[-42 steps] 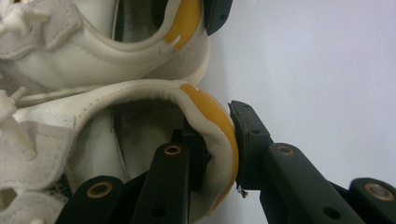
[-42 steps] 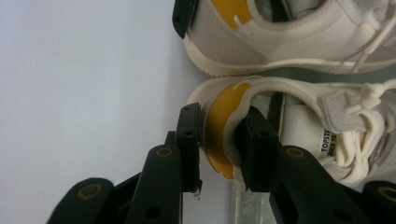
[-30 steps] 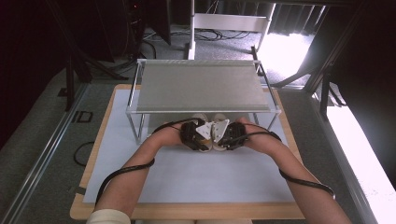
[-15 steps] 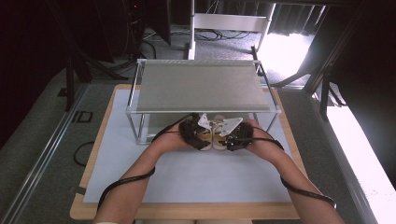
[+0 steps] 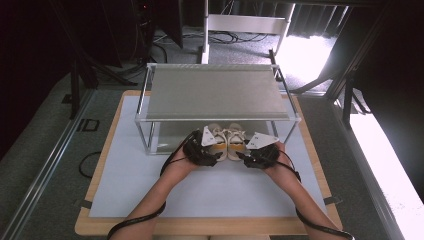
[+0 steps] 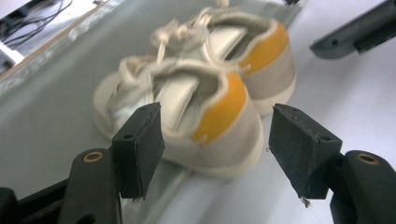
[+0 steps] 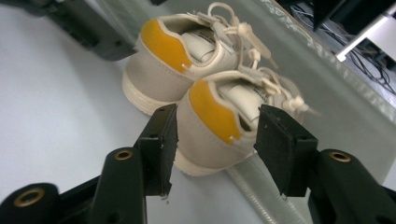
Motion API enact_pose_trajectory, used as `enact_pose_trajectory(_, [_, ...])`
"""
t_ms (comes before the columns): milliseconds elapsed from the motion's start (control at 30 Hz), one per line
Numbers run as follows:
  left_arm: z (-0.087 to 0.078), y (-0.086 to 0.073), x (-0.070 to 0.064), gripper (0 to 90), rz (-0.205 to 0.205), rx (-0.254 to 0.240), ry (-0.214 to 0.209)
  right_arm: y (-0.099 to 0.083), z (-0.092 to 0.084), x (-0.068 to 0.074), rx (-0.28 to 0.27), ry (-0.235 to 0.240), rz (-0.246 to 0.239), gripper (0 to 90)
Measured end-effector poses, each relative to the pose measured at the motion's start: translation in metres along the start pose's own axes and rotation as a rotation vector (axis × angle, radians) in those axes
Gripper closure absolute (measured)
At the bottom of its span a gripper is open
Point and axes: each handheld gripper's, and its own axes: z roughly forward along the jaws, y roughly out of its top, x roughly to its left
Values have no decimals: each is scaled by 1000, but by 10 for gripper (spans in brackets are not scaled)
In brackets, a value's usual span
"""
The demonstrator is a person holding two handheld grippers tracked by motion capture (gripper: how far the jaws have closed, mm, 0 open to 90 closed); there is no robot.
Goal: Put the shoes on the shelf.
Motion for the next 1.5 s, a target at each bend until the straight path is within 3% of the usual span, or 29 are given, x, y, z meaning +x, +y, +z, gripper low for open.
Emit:
enact_pose_trajectory(33, [-2, -2, -2, 346, -17, -1, -5, -1, 0, 1, 0, -5, 16, 478])
enact_pose_trajectory(167, [-10, -7, -9, 347, -72, -26, 53, -7, 0, 6, -13, -32, 83, 496])
enact_pose_trajectory(300, [-10, -13, -18, 347, -94, -22, 58, -14, -2, 8, -38, -66, 169, 484])
enact_pose_trajectory(367, [-8, -16, -20, 347, -107, -26, 69, -18, -1, 8, -37, -60, 222, 477])
enact_pose_trajectory(500, [-4, -22, -21, 350, -144, -26, 100, -25, 3, 11, -32, -68, 256, 519])
enact_pose_trajectory(700, [10, -25, -19, 358, -172, 5, 94, -25, 12, 15, -27, -74, 265, 496])
enact_pose_trajectory(833, [18, -25, -15, 359, -168, 18, 113, -23, 18, 13, -27, -88, 288, 499])
enact_pose_trajectory(900, [20, -24, -12, 359, -175, 15, 94, -22, 20, 12, -29, -84, 294, 492])
enact_pose_trajectory(1067, [22, -21, -7, 357, -139, 26, 87, -22, 23, 8, -32, -82, 300, 491])
enact_pose_trajectory(1500, [36, -14, 10, 358, -136, 52, 111, -13, 40, -2, -14, -114, 284, 481])
